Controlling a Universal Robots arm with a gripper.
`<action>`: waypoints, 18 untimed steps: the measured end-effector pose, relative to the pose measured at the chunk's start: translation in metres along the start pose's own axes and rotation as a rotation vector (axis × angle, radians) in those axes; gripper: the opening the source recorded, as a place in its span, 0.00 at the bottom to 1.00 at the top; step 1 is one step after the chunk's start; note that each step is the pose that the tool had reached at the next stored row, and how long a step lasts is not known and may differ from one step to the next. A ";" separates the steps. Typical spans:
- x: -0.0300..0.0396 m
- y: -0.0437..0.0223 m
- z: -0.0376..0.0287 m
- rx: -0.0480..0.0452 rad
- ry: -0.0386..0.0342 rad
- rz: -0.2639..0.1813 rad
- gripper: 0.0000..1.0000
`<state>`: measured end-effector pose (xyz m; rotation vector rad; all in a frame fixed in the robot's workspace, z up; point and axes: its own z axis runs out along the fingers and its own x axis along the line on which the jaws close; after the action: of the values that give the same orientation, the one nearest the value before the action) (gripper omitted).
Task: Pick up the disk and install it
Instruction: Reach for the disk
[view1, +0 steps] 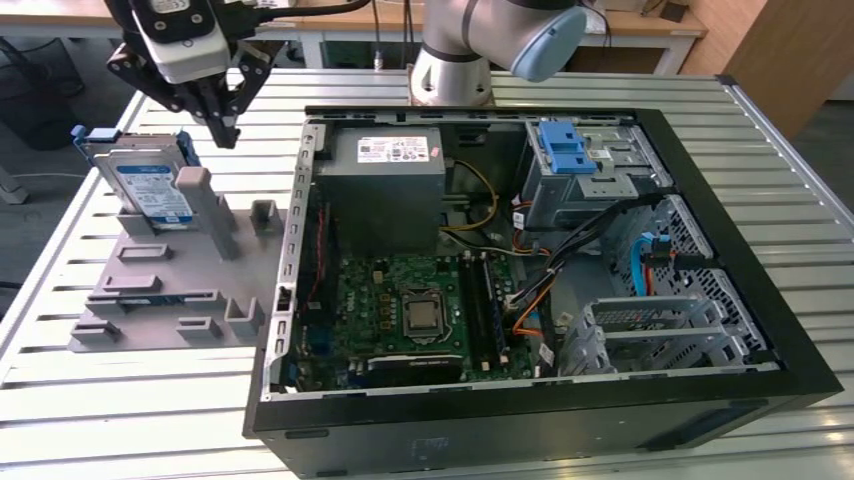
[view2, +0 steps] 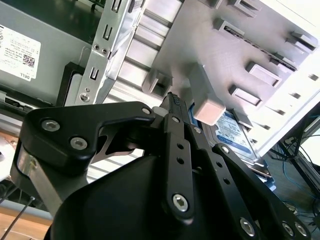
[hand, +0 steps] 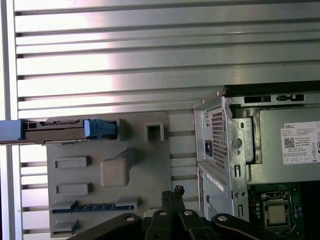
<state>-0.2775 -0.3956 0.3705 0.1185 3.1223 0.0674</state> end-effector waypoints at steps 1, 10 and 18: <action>0.0003 0.0000 0.0000 0.0001 0.0001 0.000 0.11; 0.0020 -0.0002 0.0001 0.0001 0.0001 0.000 0.11; 0.0075 -0.0007 0.0023 0.0001 0.0001 0.000 0.11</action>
<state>-0.2850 -0.3956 0.3681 0.1187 3.1224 0.0673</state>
